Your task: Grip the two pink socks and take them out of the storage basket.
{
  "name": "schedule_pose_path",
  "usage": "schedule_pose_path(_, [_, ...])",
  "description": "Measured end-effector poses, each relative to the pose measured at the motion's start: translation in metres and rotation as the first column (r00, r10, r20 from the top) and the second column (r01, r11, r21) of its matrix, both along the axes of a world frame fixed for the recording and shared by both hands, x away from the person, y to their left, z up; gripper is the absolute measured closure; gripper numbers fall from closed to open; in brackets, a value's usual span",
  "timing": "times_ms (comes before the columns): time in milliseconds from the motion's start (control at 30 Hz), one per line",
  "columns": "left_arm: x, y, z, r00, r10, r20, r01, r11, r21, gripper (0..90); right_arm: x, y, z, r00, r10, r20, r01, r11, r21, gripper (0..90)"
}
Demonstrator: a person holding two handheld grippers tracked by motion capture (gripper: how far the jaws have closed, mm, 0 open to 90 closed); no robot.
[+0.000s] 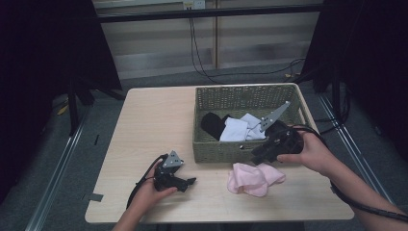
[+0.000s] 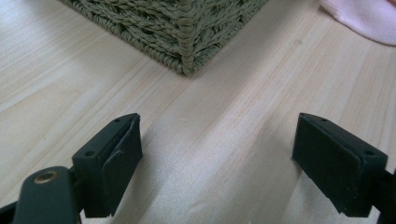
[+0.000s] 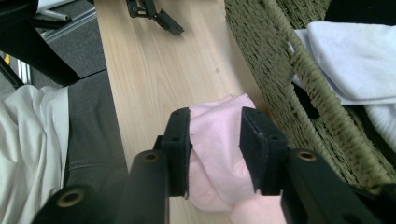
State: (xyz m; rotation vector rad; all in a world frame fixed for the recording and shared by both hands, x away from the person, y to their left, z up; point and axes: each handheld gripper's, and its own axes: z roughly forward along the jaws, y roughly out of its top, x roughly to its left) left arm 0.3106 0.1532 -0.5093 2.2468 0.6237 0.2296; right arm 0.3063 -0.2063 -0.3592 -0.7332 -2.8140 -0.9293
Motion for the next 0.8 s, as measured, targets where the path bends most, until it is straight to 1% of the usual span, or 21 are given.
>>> schedule_pose_path(67, [0.000, 0.000, 0.000, 1.0000, 0.000, 0.000, 0.000, 1.0000, 0.000, 15.2, -0.001, -0.002, 0.000, 1.0000, -0.007, 0.003, 0.007, 1.0000, -0.003, 58.8])
schedule_pose_path(100, [0.000, 0.000, 0.000, 1.0000, 0.000, 0.000, 0.000, 1.0000, 0.000, 15.2, -0.002, -0.004, -0.001, 0.9999, -0.006, 0.016, 0.006, 1.0000, 0.003, 57.3])
schedule_pose_path(133, [0.000, 0.000, 0.000, 1.0000, 0.000, 0.000, 0.000, 1.0000, 0.000, 15.2, -0.003, -0.005, 0.000, 0.9998, -0.015, 0.009, 0.015, 0.9999, -0.007, 55.9])
schedule_pose_path(200, [0.000, 0.000, 0.000, 1.0000, 0.000, 0.000, 0.000, 1.0000, 0.000, 15.2, -0.005, -0.007, -0.002, 0.9997, -0.007, 0.022, 0.007, 1.0000, -0.001, 54.7])
schedule_pose_path(300, [0.000, 0.000, 0.000, 1.0000, 0.000, 0.000, 0.000, 1.0000, 0.000, 15.2, -0.008, -0.011, -0.004, 0.9994, -0.024, 0.023, 0.025, 0.9995, -0.019, 50.2])
schedule_pose_path(367, [0.000, 0.000, 0.000, 1.0000, 0.000, 0.000, 0.000, 1.0000, 0.000, 15.3, -0.009, -0.015, -0.007, 0.9993, -0.031, 0.021, 0.031, 0.9994, -0.013, 47.6])
schedule_pose_path(433, [0.000, 0.000, 0.000, 1.0000, 0.000, 0.000, 0.000, 1.0000, 0.000, 15.3, -0.011, -0.018, -0.011, 0.9987, -0.041, 0.030, 0.042, 0.9987, -0.028, 44.7])
schedule_pose_path(500, [0.000, 0.000, 0.000, 1.0000, -0.001, 0.000, 0.001, 1.0000, -0.001, 15.3, -0.013, -0.021, -0.015, 0.9983, -0.050, 0.030, 0.050, 0.9983, -0.028, 42.8])
schedule_pose_path(567, [0.000, 0.000, 0.000, 1.0000, 0.000, 0.000, 0.000, 1.0000, 0.000, 15.2, -0.015, -0.024, -0.019, 0.9970, -0.062, 0.047, 0.063, 0.9975, -0.031, 40.0])
schedule_pose_path(800, [0.000, 0.000, 0.000, 1.0000, 0.001, 0.000, -0.001, 1.0000, 0.000, 15.2, -0.020, -0.037, -0.037, 0.9911, -0.112, 0.072, 0.115, 0.9923, -0.046, 34.8])
